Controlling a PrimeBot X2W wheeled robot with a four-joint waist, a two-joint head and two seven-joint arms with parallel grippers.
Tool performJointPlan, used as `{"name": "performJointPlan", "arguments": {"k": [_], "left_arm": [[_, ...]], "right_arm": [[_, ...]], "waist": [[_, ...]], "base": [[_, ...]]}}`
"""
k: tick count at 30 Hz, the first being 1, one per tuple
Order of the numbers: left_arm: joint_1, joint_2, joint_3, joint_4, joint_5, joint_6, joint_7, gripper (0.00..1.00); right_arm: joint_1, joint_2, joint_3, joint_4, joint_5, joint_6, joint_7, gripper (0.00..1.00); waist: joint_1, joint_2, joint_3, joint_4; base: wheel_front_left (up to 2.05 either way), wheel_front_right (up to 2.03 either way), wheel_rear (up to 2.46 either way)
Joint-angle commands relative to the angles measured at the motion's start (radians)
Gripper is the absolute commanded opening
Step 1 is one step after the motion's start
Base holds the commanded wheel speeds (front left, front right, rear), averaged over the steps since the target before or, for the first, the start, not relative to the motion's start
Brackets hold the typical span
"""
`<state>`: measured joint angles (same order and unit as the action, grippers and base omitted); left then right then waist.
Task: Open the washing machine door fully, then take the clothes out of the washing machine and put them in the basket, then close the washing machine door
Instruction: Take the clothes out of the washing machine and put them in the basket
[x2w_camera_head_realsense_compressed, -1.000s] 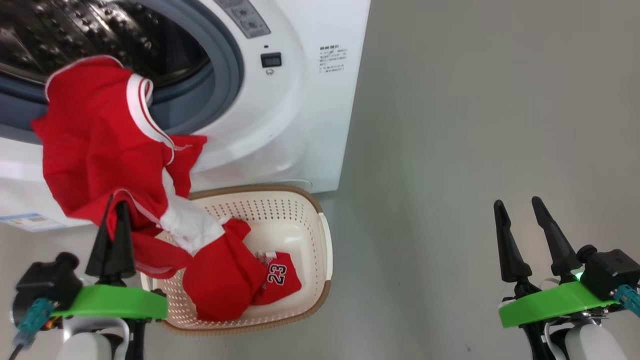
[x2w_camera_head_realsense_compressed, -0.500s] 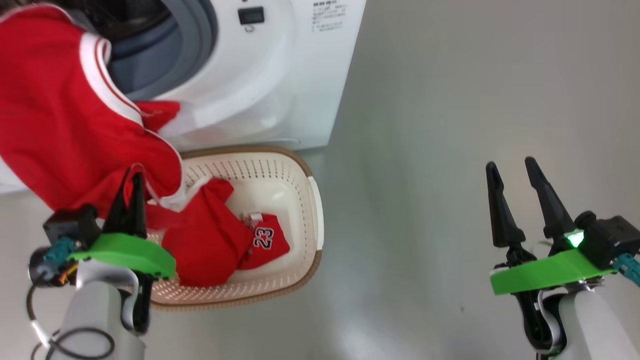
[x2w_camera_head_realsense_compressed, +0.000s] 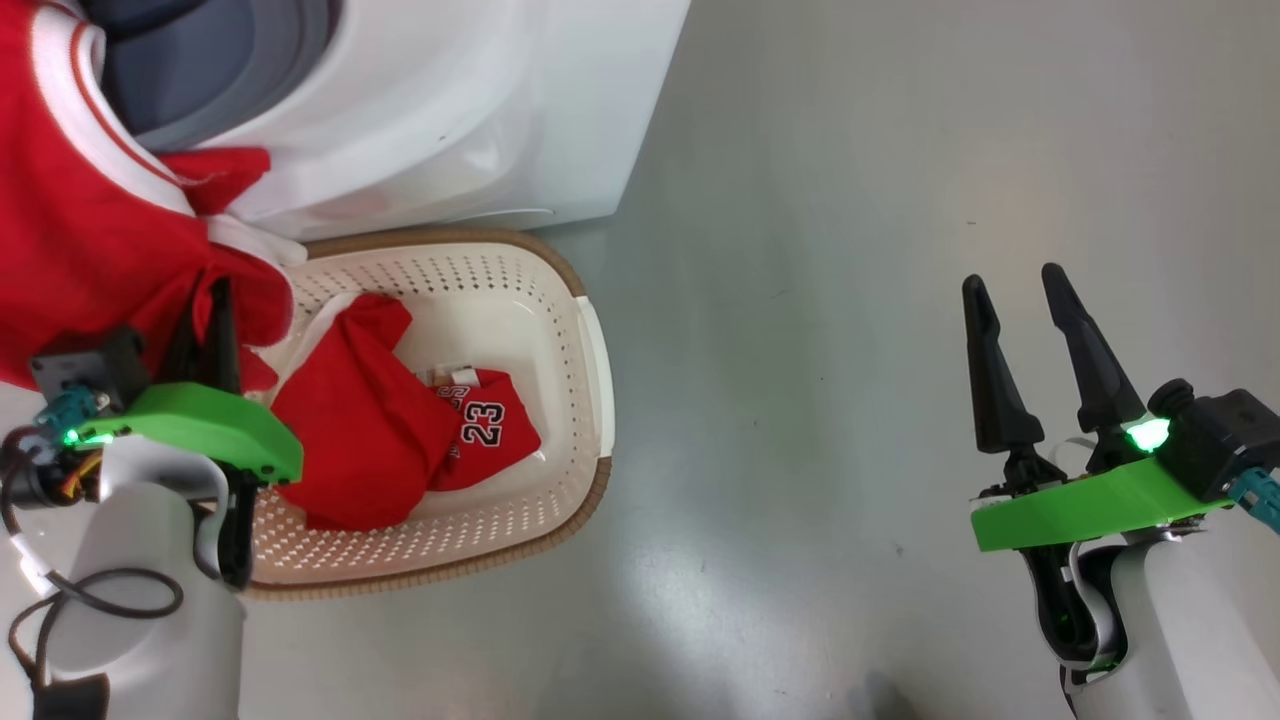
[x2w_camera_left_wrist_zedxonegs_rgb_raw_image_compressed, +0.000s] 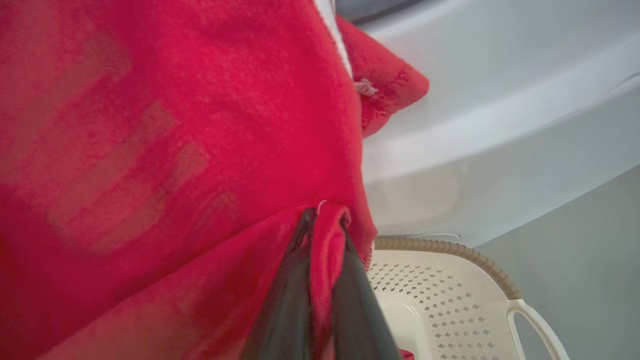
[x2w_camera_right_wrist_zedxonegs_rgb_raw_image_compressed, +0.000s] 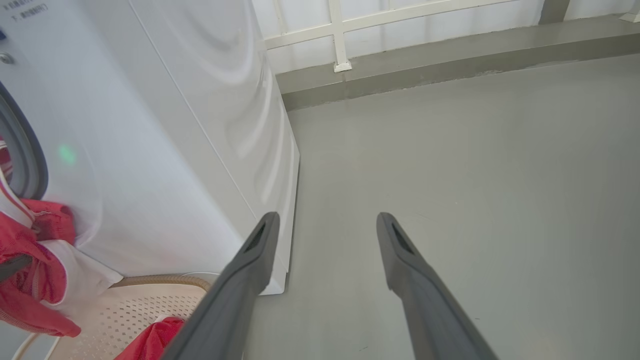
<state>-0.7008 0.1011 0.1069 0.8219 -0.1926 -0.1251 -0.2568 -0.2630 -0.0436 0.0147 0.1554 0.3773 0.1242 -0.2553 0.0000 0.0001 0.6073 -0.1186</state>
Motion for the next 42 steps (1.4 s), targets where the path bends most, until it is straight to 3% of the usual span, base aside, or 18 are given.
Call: {"name": "performJointPlan", "arguments": {"k": [1, 4, 5, 7, 20, 42], "left_arm": [[-0.007, 0.040, 0.029, -0.006, 0.013, -0.006, -0.005, 0.23], [-0.017, 0.041, 0.030, 0.001, 0.015, -0.006, -0.005, 0.47], [-0.018, 0.041, 0.030, 0.002, 0.015, -0.006, -0.005, 0.76], [-0.017, 0.040, 0.029, 0.001, 0.015, -0.006, -0.005, 1.00], [0.047, 0.017, 0.016, -0.109, -0.019, -0.006, -0.005, 1.00], [0.368, -0.045, 0.142, -0.614, -0.023, -0.006, -0.005, 1.00]], "right_arm": [[-0.002, -0.007, 0.024, -0.024, 0.006, 0.007, -0.006, 1.00], [-0.007, -0.007, 0.022, -0.024, 0.006, 0.007, -0.006, 1.00], [-0.008, -0.007, 0.021, -0.024, 0.005, 0.007, -0.006, 1.00], [-0.009, -0.007, 0.020, -0.023, 0.004, 0.007, -0.006, 1.00], [-0.002, -0.007, 0.004, -0.022, -0.014, 0.007, -0.006, 1.00], [0.015, -0.007, -0.005, -0.022, -0.044, 0.007, -0.006, 1.00]], "waist": [[0.0000, -0.0001, 0.013, -0.009], [0.0000, -0.0001, 0.014, -0.009], [0.0000, -0.0001, 0.014, -0.009], [0.0000, -0.0001, 0.011, -0.006], [0.0000, -0.0001, -0.017, 0.029], [0.0000, -0.0001, -0.045, 0.080]], "base": [[0.00, 0.00, 0.00], [0.00, 0.00, 0.00], [0.00, 0.00, 0.00], [0.00, 0.00, 0.00], [0.00, 0.00, 0.00], [0.00, 0.00, 0.00]]}}
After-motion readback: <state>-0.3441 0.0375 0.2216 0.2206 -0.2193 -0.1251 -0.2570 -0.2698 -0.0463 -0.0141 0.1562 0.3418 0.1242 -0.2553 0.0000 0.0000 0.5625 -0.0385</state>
